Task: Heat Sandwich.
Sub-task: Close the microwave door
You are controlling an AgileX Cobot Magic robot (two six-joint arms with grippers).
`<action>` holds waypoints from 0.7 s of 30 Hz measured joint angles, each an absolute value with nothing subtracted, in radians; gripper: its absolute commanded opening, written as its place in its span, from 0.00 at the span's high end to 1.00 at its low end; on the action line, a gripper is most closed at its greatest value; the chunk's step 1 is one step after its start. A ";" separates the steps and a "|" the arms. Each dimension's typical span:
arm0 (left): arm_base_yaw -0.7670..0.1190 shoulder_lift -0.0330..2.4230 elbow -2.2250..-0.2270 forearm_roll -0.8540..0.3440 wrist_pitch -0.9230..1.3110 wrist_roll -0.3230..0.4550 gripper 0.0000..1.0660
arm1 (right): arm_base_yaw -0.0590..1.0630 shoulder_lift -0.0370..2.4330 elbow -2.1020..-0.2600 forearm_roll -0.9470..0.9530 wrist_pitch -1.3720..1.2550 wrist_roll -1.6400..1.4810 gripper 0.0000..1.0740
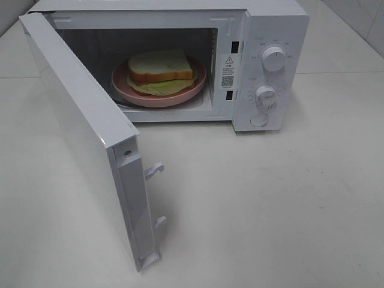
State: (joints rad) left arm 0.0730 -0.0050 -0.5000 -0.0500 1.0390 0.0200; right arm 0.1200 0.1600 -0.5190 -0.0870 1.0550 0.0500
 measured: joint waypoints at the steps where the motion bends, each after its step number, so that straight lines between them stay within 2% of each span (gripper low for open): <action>1: 0.073 -0.005 -0.500 -0.050 1.039 0.020 0.08 | 0.103 0.148 -0.513 -0.086 1.052 0.050 0.29; 7: 0.073 -0.005 -0.500 -0.050 1.039 0.020 0.08 | 0.043 0.053 -0.507 -0.085 1.045 0.050 0.29; 21: 0.073 -0.005 -0.500 -0.050 1.039 0.020 0.08 | 0.041 -0.004 -0.505 -0.076 1.045 0.049 0.29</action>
State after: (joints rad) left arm 0.0730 -0.0050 -0.5000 -0.0500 1.0390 0.0200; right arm 0.0410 -0.0040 -0.5050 -0.0760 1.0450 0.0490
